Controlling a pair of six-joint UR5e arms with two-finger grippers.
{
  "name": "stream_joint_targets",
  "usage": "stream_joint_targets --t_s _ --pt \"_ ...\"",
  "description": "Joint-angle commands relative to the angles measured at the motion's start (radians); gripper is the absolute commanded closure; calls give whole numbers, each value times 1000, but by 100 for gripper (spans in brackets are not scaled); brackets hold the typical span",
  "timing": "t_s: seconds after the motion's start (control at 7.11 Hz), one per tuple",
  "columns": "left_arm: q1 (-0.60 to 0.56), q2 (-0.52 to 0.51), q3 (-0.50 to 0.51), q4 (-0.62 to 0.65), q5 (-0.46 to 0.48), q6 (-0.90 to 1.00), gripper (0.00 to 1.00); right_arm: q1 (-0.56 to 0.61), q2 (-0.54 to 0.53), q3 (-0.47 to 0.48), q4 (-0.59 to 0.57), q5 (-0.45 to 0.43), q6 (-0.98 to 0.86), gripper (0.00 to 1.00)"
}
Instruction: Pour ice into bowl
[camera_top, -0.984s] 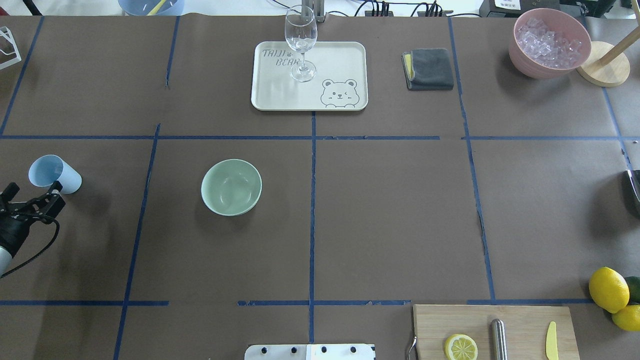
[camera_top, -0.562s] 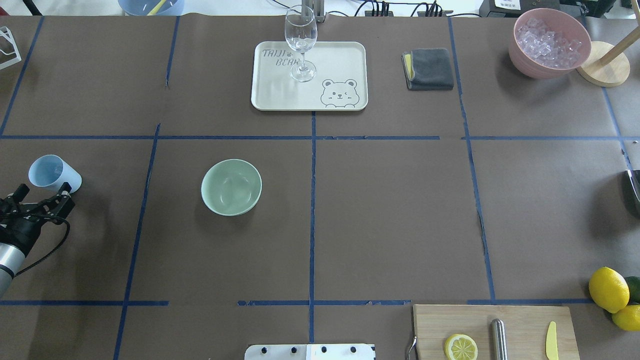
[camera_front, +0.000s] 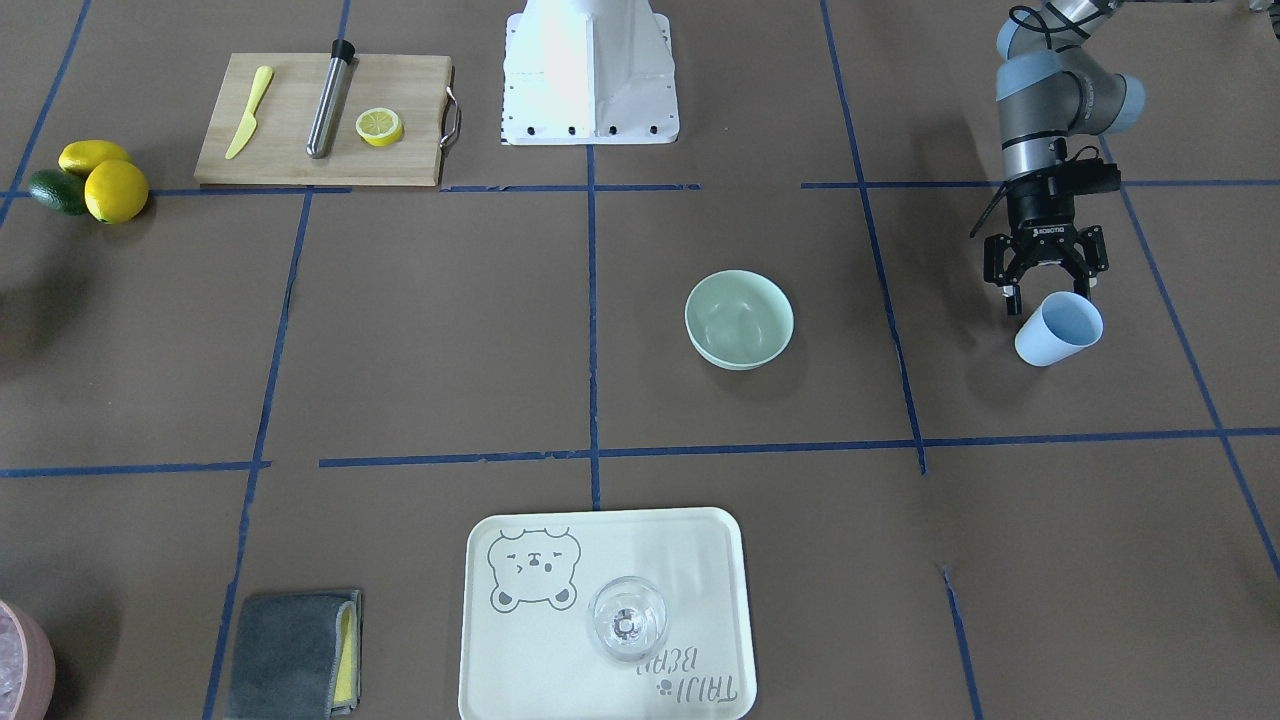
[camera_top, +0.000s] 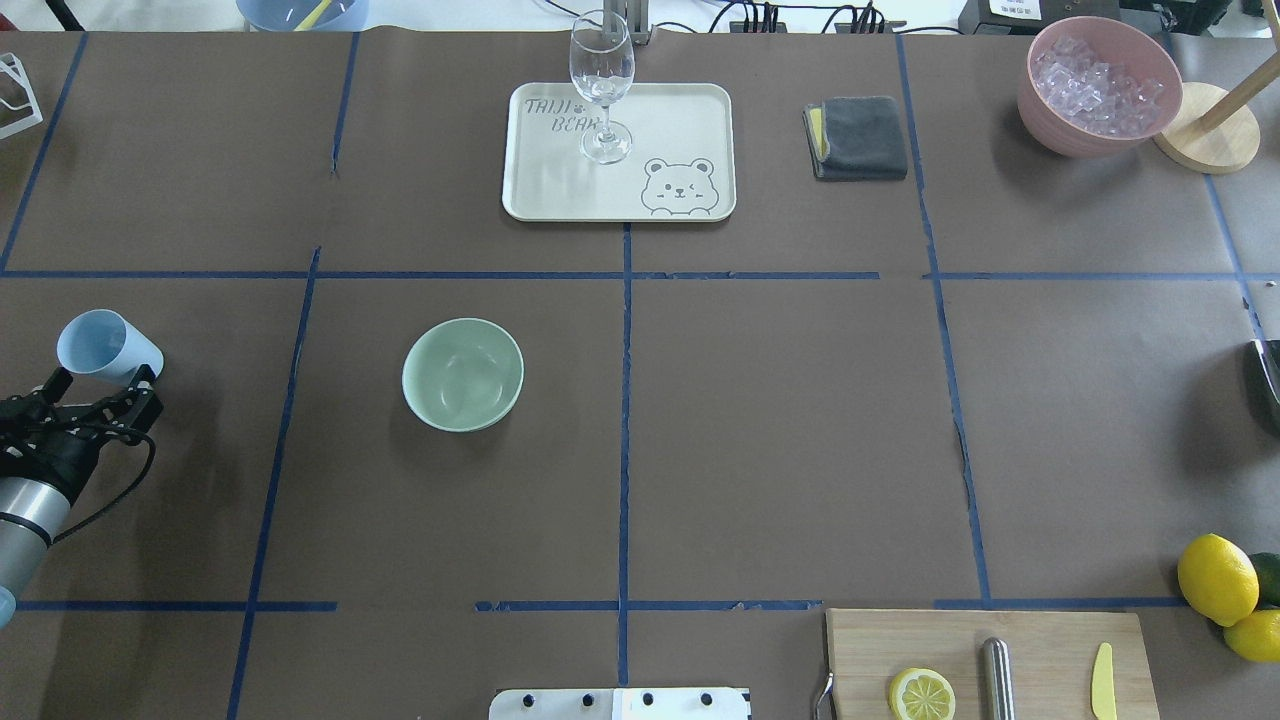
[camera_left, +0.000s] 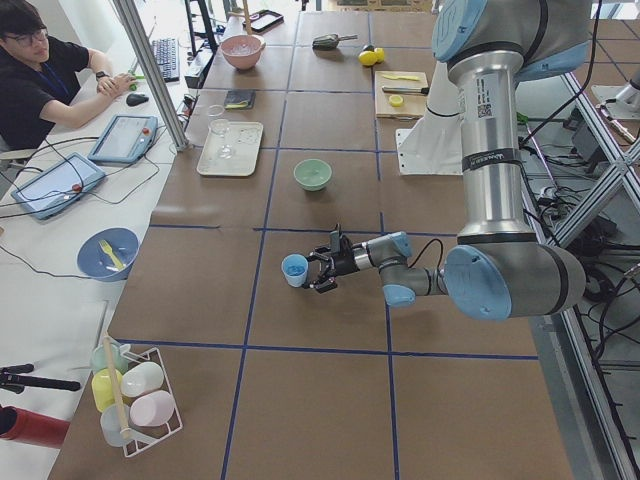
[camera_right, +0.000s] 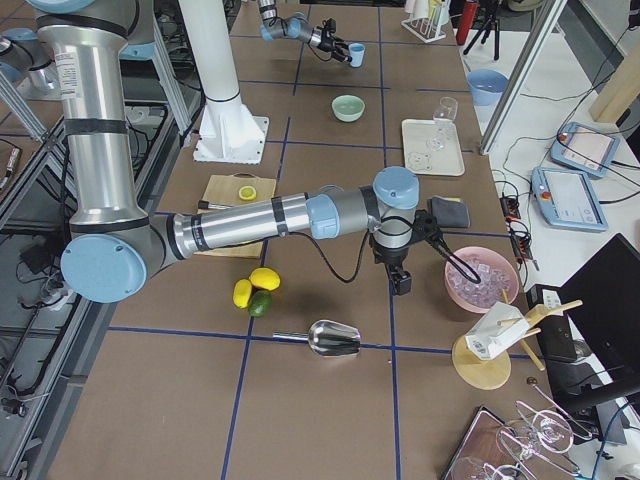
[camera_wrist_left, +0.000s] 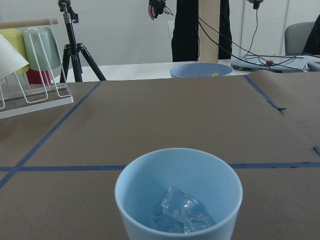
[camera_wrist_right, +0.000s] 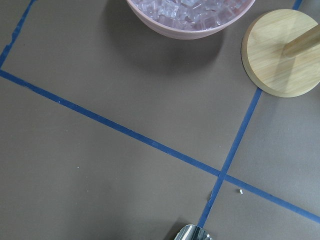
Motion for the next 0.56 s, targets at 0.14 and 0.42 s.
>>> stream_joint_targets --t_s 0.14,0.42 --pt "-75 -58 17 4 -26 -2 1 0 0 0 0 -2 0 0" --pt "-92 -64 50 4 -24 -8 1 0 0 0 0 -2 0 0"
